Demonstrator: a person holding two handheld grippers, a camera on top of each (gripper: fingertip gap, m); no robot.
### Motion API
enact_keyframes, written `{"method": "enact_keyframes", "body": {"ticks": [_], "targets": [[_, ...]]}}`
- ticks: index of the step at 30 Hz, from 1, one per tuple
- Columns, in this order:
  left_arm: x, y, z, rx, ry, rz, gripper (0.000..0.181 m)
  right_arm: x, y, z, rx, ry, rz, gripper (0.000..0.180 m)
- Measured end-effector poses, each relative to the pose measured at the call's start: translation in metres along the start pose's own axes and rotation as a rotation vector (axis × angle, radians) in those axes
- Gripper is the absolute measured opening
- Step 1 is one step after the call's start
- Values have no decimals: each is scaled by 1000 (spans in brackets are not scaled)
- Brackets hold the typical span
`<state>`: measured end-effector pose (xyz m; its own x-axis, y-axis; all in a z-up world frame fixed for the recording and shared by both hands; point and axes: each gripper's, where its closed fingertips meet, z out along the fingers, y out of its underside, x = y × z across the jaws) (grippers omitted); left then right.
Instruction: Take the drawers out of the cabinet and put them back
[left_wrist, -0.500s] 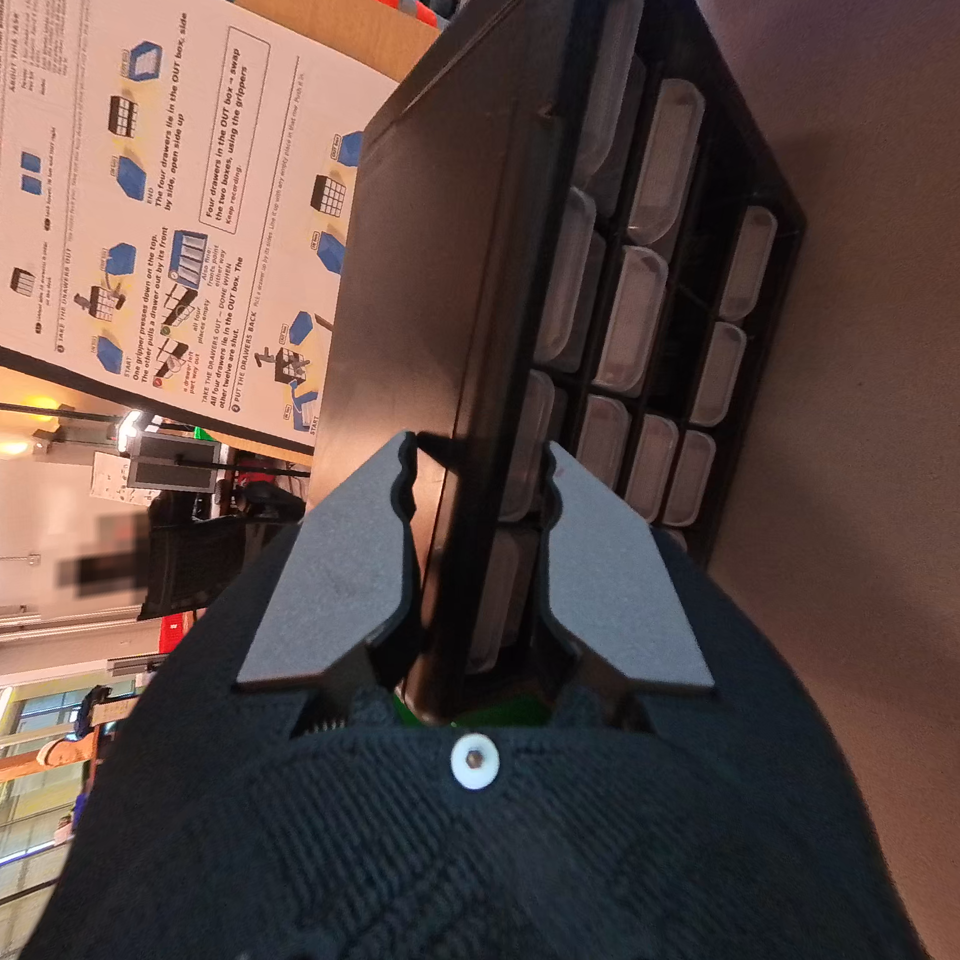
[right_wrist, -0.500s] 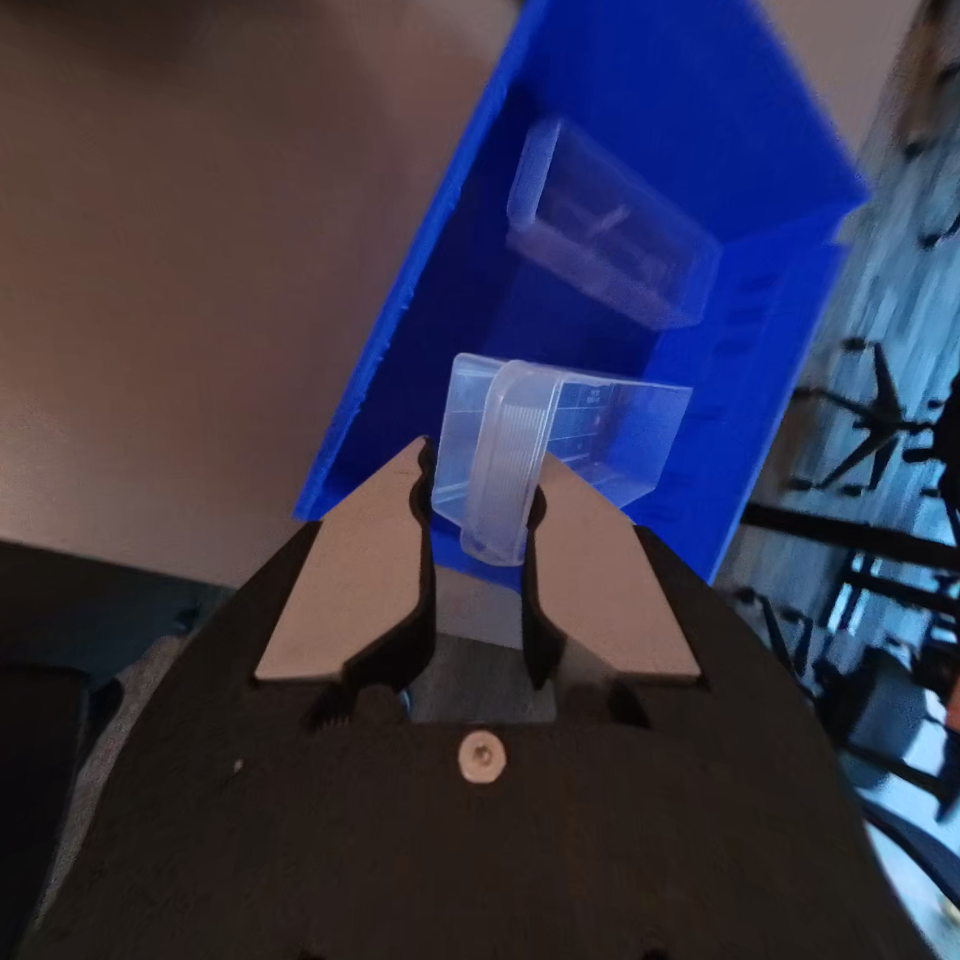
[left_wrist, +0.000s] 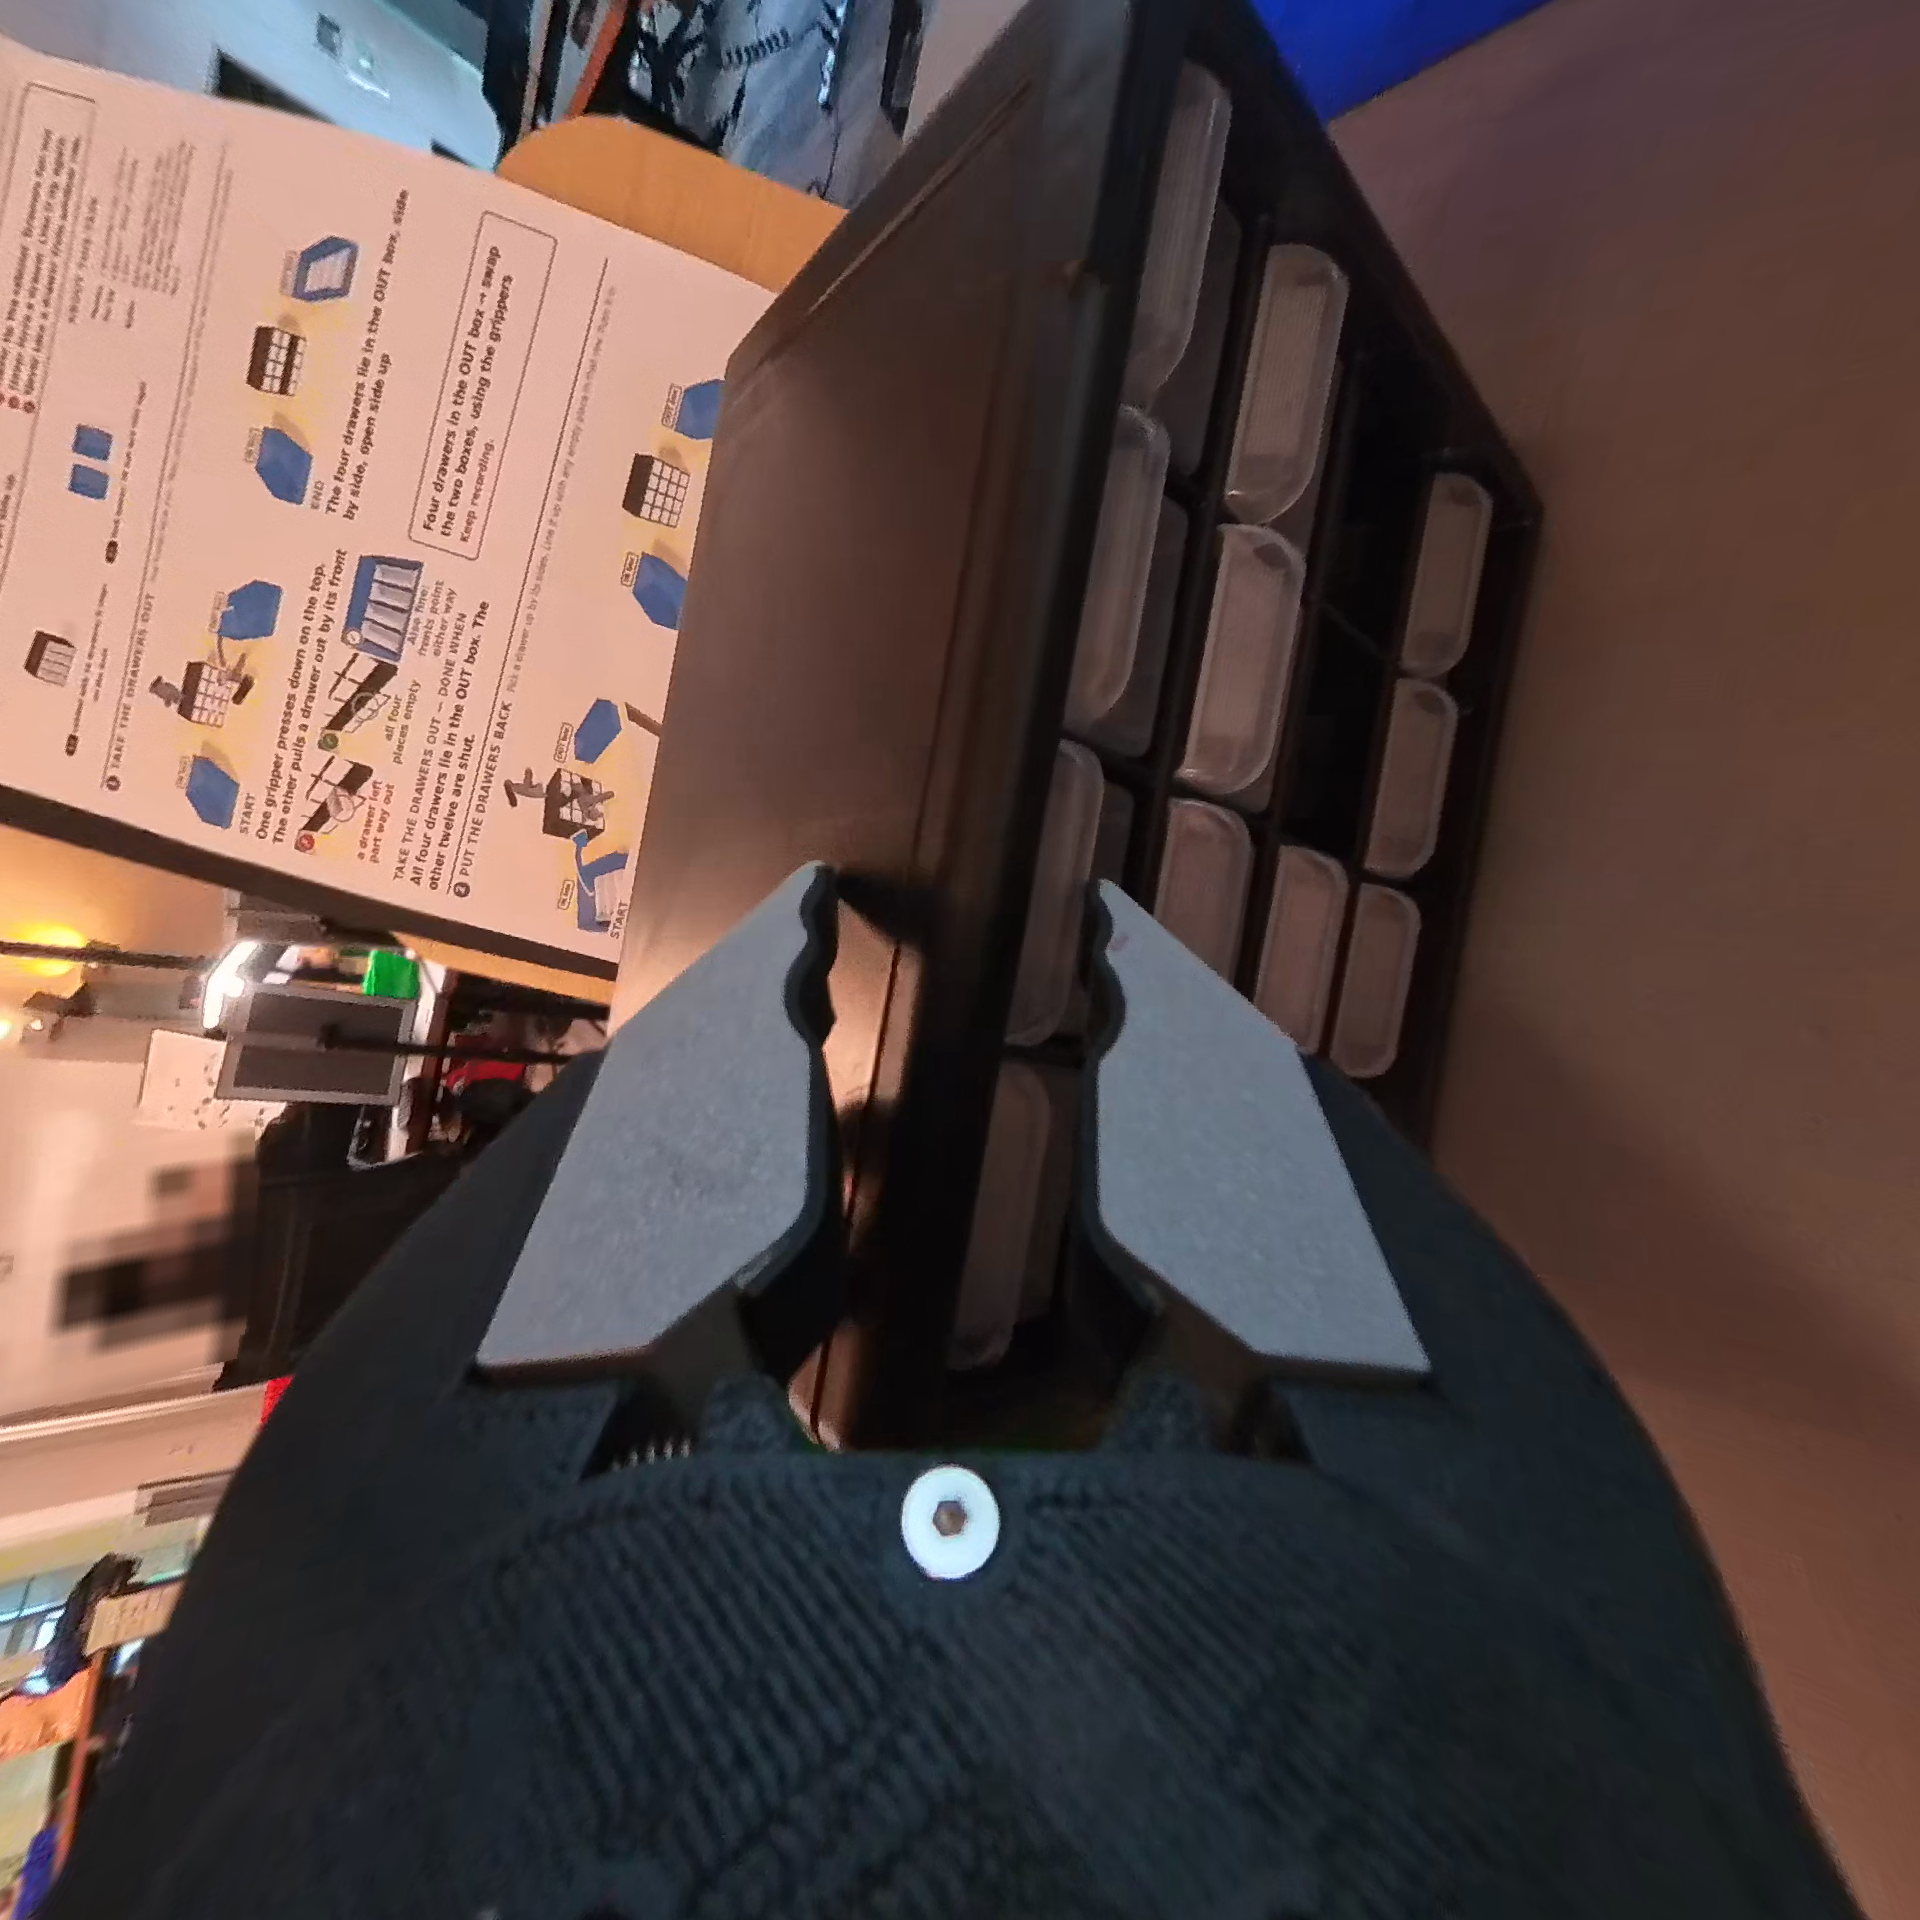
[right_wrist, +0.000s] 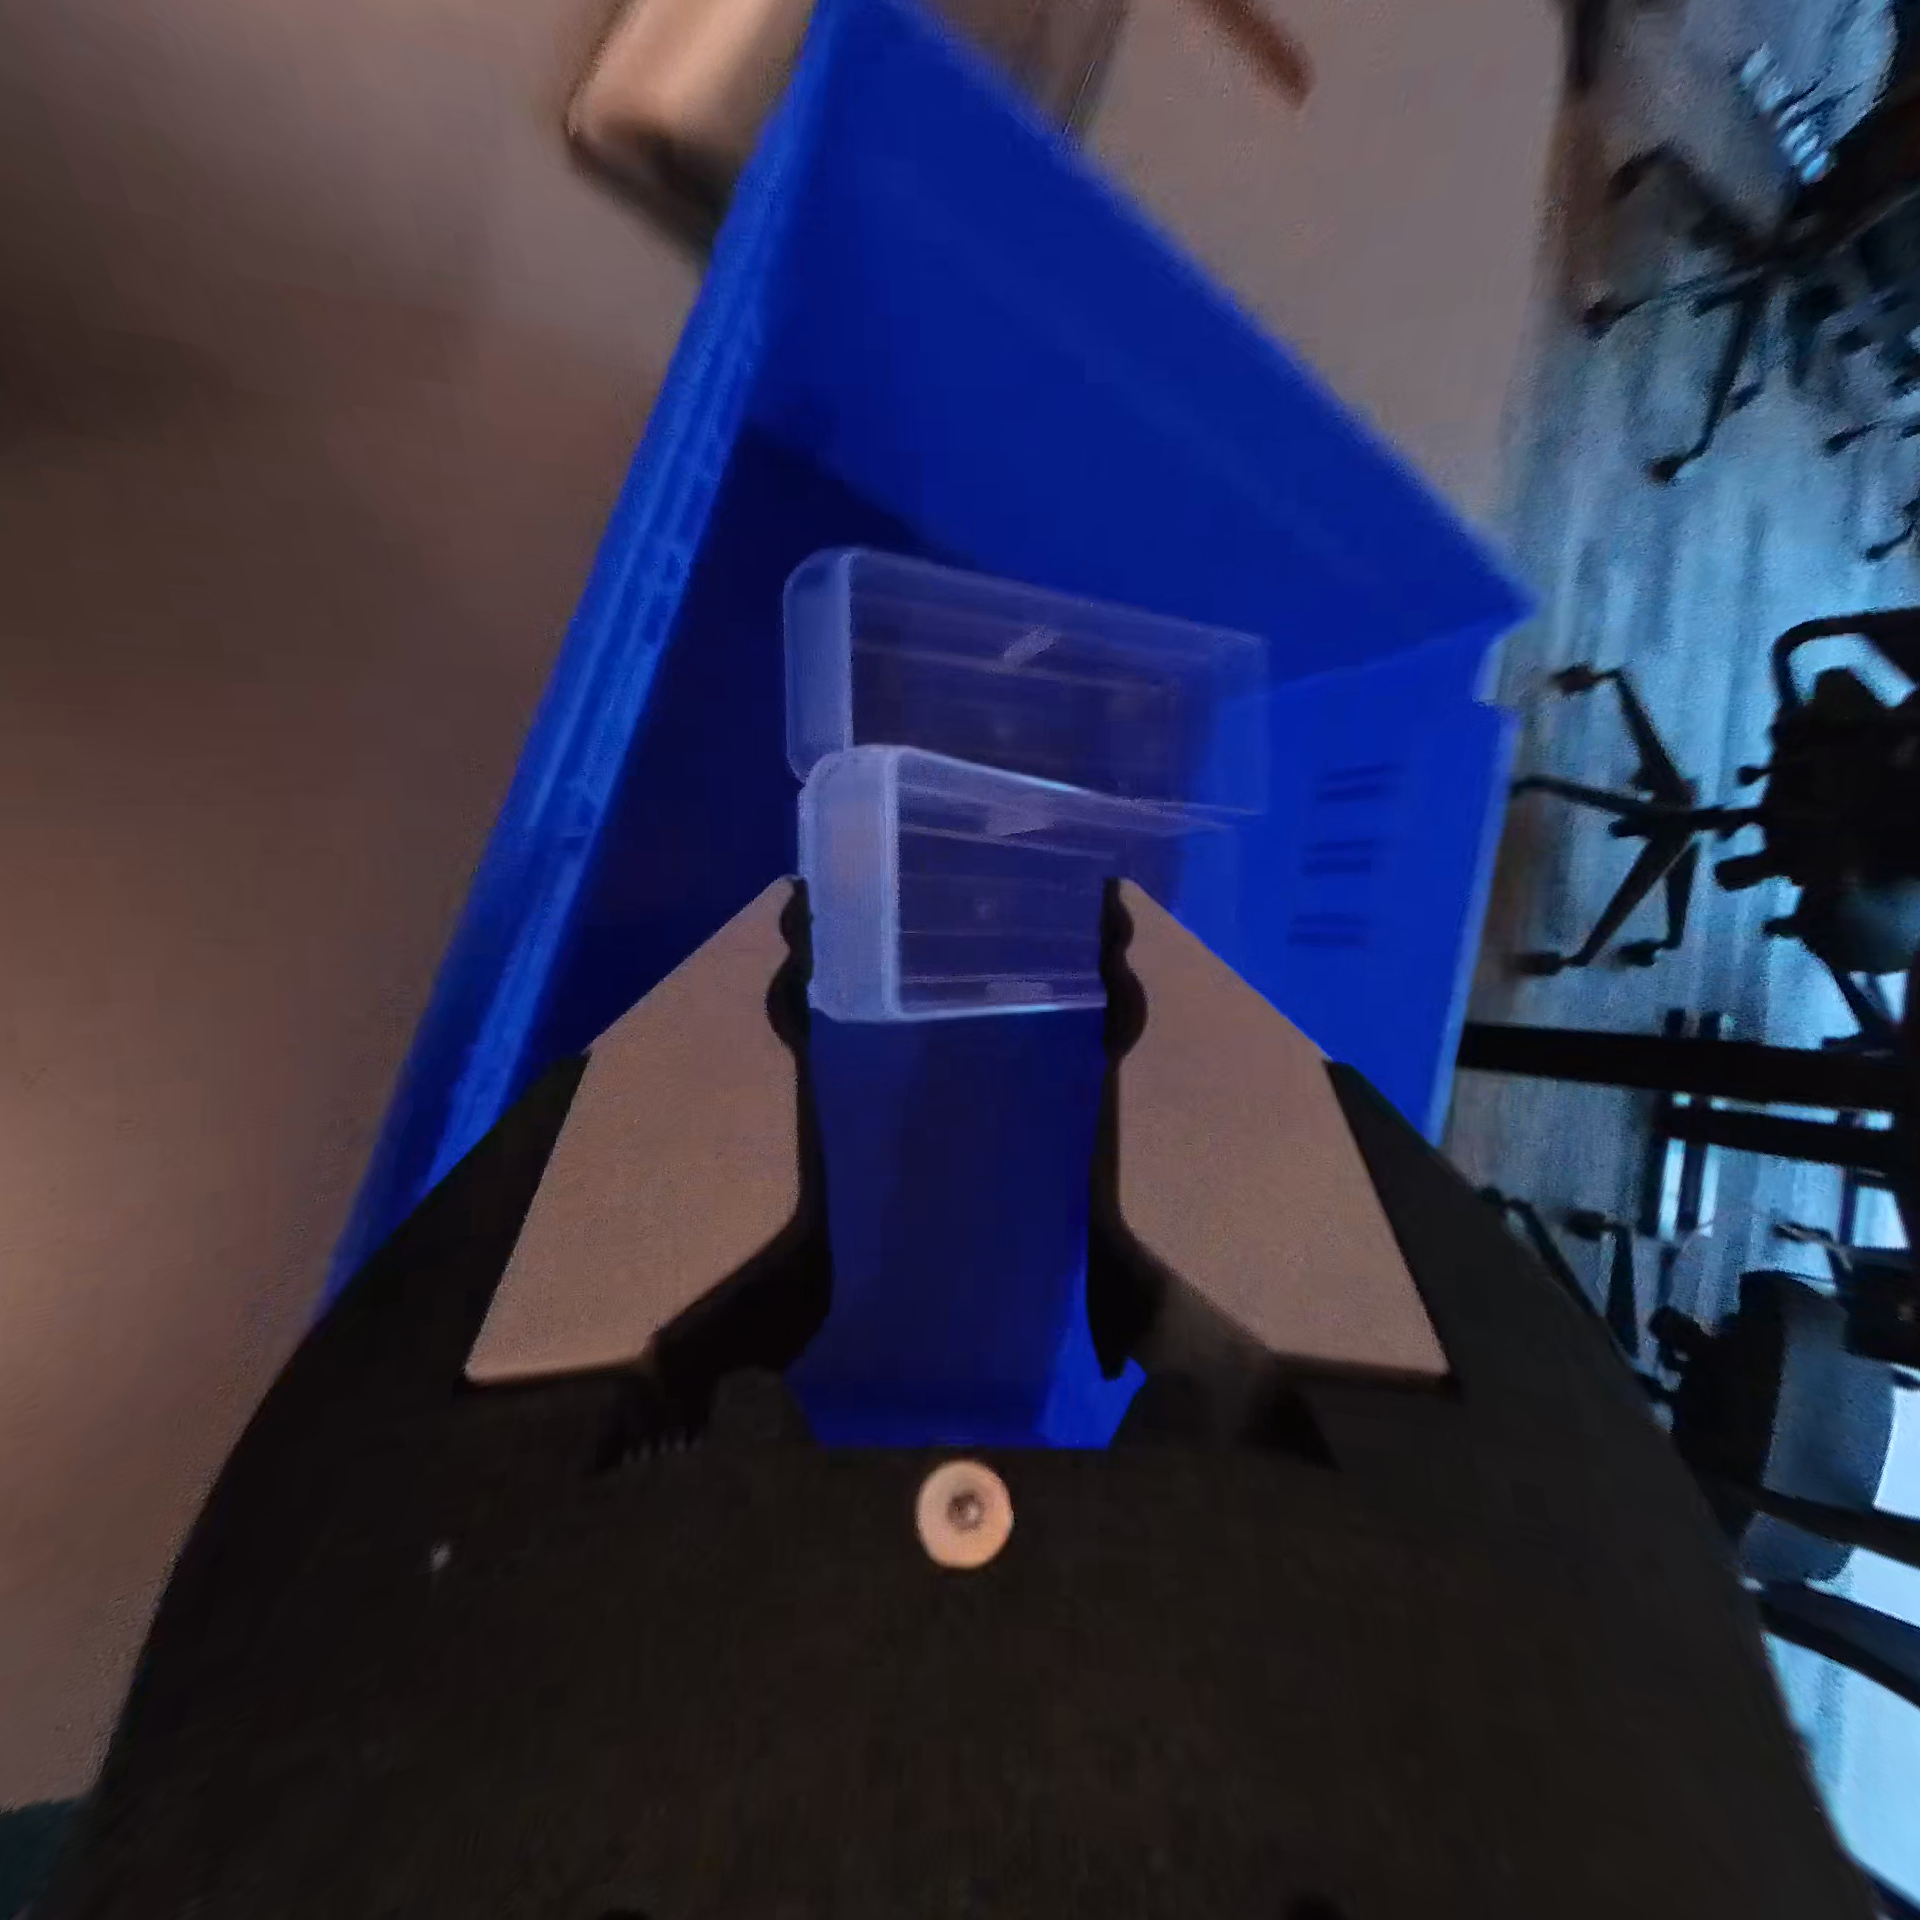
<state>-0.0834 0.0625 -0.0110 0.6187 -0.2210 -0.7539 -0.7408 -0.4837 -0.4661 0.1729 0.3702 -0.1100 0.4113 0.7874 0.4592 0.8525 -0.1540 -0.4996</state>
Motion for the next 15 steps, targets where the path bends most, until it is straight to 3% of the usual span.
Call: {"method": "enact_keyframes", "body": {"ticks": [1, 6, 12, 15], "targets": [[0, 0, 0, 7, 6, 0, 46, 2, -5, -16, 37, 9, 11, 57], [-1, 3, -1, 19, 6, 4, 45, -35, -32, -88, 240, -89, 57, 65], [0, 8, -19, -40, 113, -117, 54, -217, -70, -163, 547, -748, 42, 61], [-3, 13, -17, -79, 120, -140, 60, -295, -87, -167, 579, -973, 78, 60]]}}
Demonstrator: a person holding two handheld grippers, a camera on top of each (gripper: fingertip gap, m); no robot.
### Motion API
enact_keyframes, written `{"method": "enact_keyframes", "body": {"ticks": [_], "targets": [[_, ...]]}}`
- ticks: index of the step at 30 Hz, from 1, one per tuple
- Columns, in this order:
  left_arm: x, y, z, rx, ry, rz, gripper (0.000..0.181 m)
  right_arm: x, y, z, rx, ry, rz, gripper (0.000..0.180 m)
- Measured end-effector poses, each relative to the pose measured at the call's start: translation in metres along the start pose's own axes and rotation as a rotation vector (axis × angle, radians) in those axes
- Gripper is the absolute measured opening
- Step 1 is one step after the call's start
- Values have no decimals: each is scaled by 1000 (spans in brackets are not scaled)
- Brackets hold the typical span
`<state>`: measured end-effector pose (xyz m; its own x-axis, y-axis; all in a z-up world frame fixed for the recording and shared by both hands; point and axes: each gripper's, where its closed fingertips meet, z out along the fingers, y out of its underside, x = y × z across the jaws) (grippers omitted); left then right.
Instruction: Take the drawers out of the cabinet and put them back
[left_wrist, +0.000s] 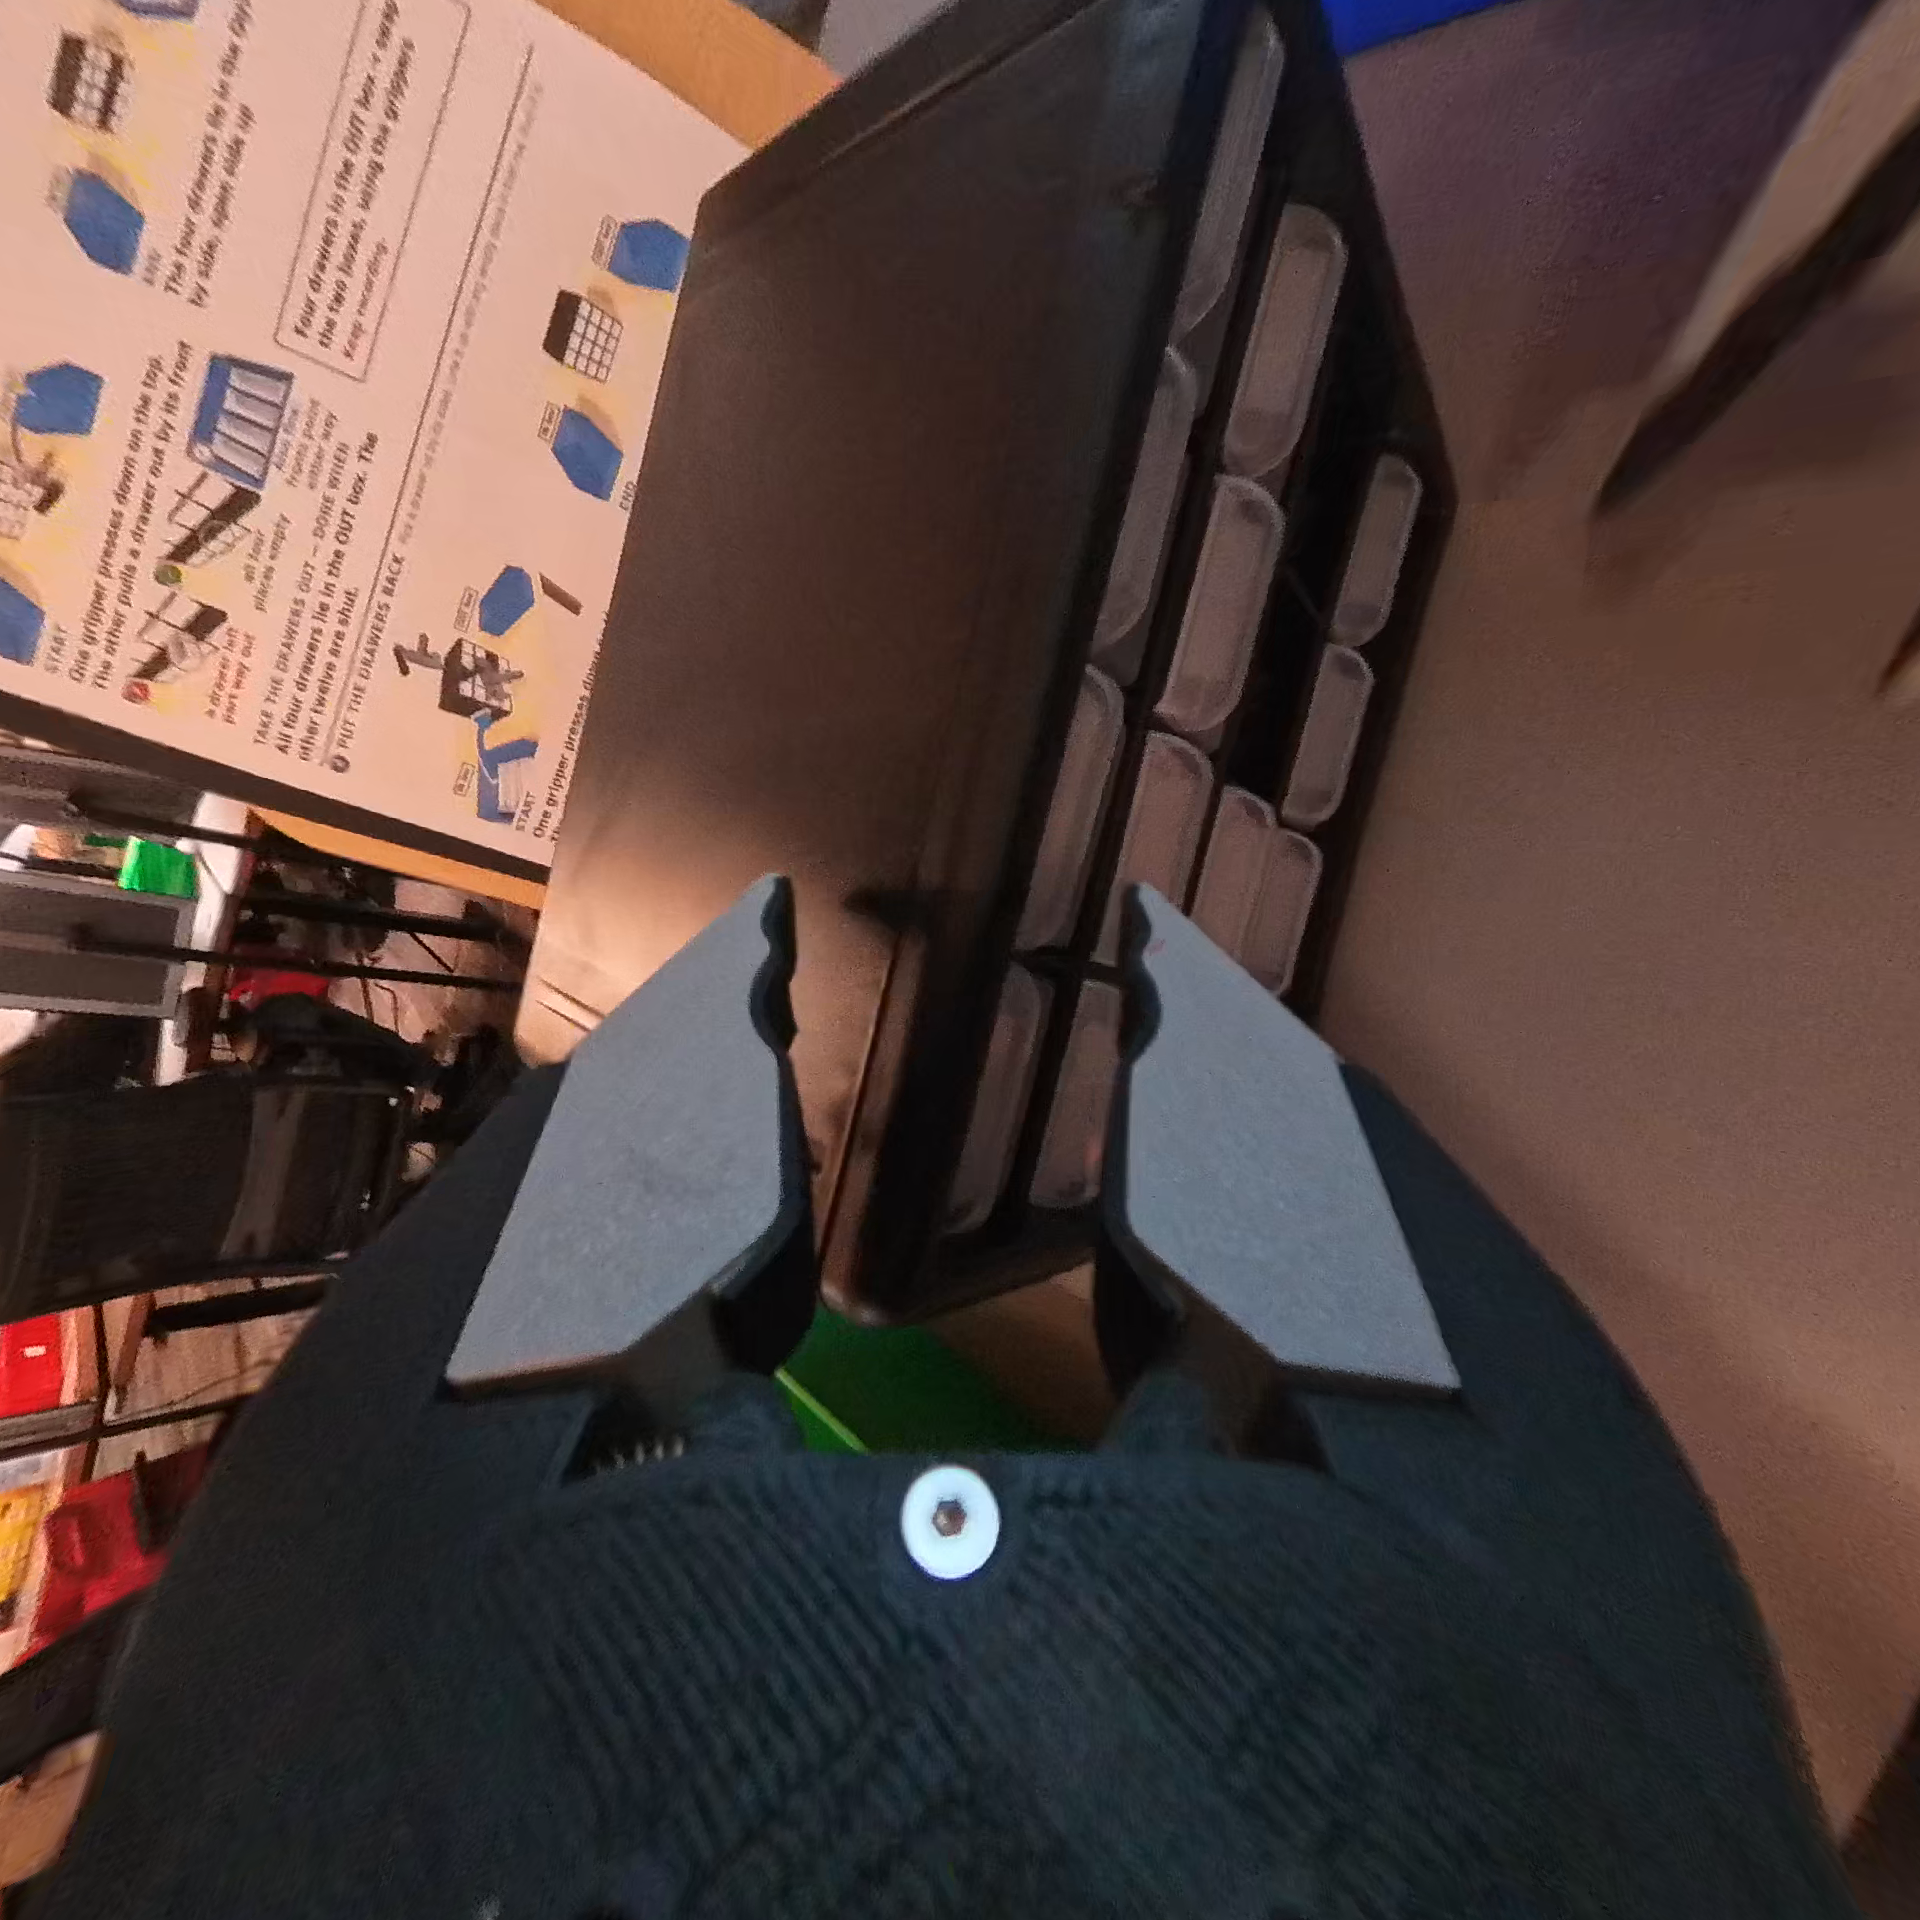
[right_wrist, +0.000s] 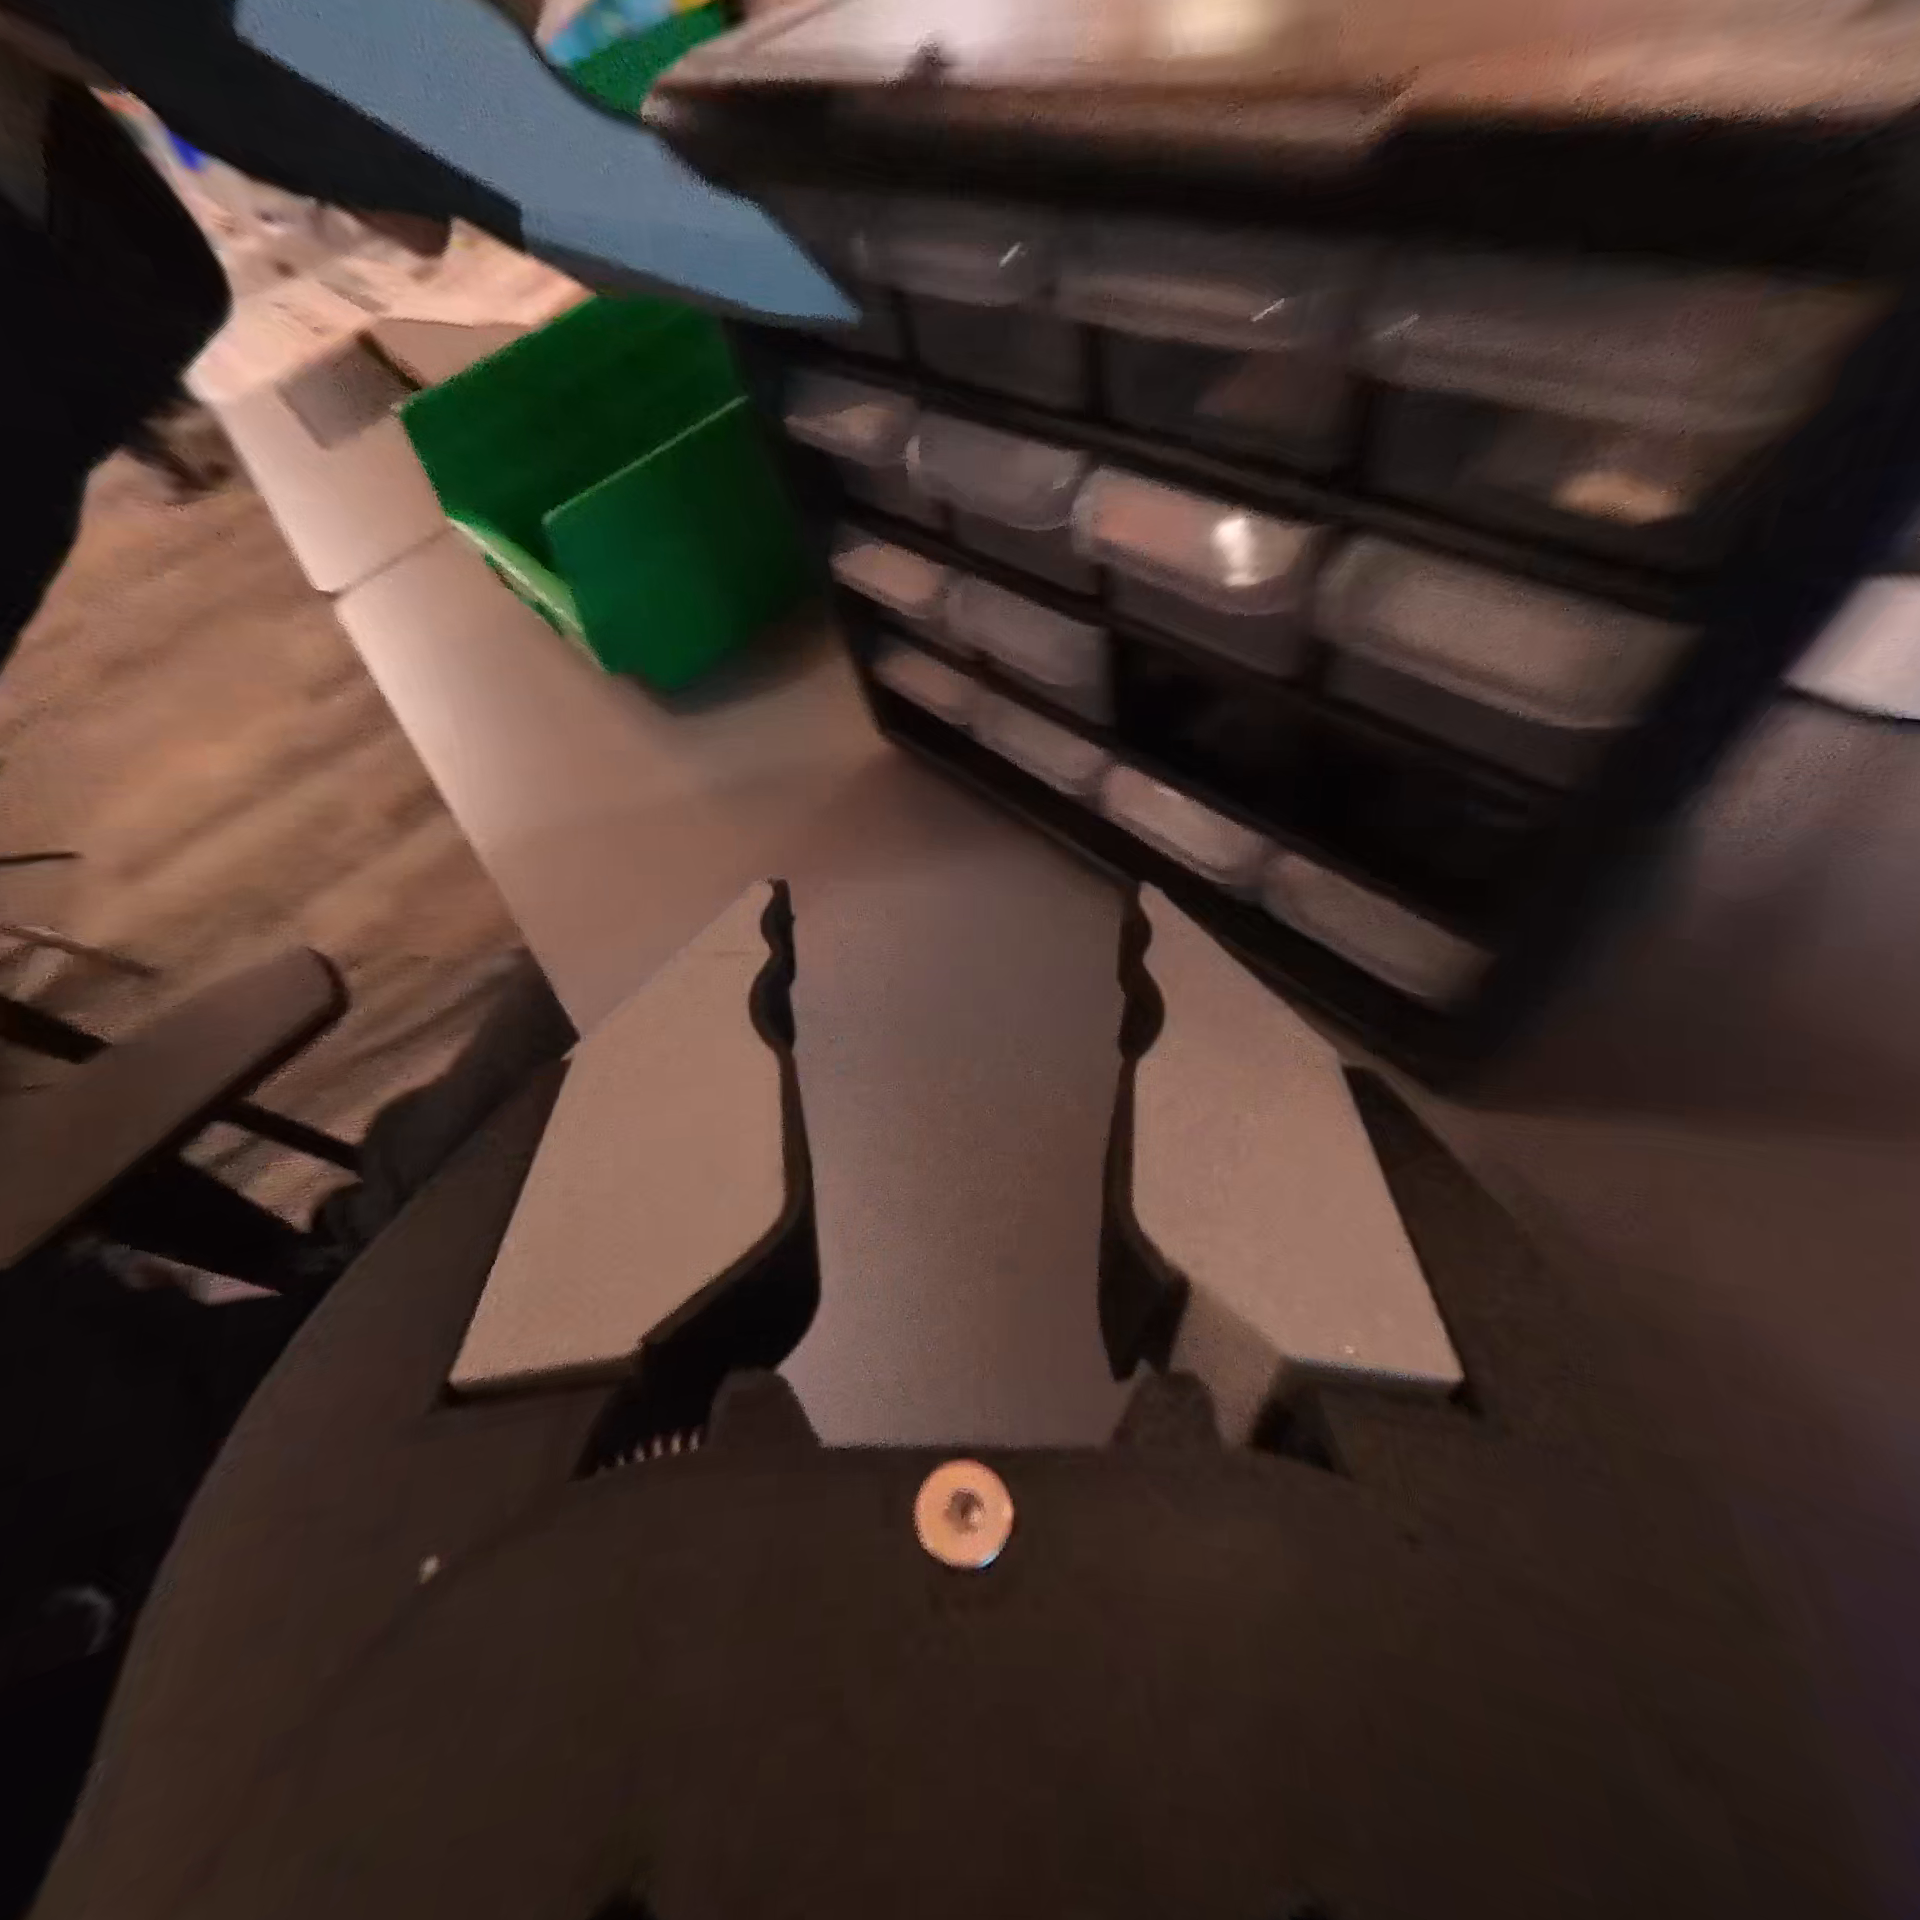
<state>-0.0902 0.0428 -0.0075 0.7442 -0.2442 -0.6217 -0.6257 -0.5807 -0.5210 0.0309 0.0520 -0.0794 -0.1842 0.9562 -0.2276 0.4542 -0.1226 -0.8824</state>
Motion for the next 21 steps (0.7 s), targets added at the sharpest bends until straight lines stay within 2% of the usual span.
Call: {"method": "enact_keyframes", "body": {"ticks": [2, 4, 7, 10, 12, 14, 16, 21], "targets": [[2, 2, 5, -21, 12, -15, 61, -5, 8, 42, 4, -34, 71, 61], [-5, 4, 11, -18, -77, 52, 53, 0, 11, 78, 31, -35, 153, 59], [-7, 8, 12, -39, -137, 156, 52, 13, -2, 106, 137, -22, 280, 59], [-7, 8, 12, -51, -106, 134, 51, 20, -19, 111, 273, -65, 417, 31], [-9, 9, 13, -44, -112, 137, 51, 22, -23, 112, 339, -115, 533, 19], [-9, 9, 13, -33, -114, 126, 51, 23, -27, 110, 415, -174, 623, 19], [-9, 9, 13, -26, -118, 120, 51, 25, -27, 111, 461, -199, 674, 11], [-9, 9, 13, -22, -117, 118, 52, 2, -14, 99, 434, -273, 669, 6]]}}
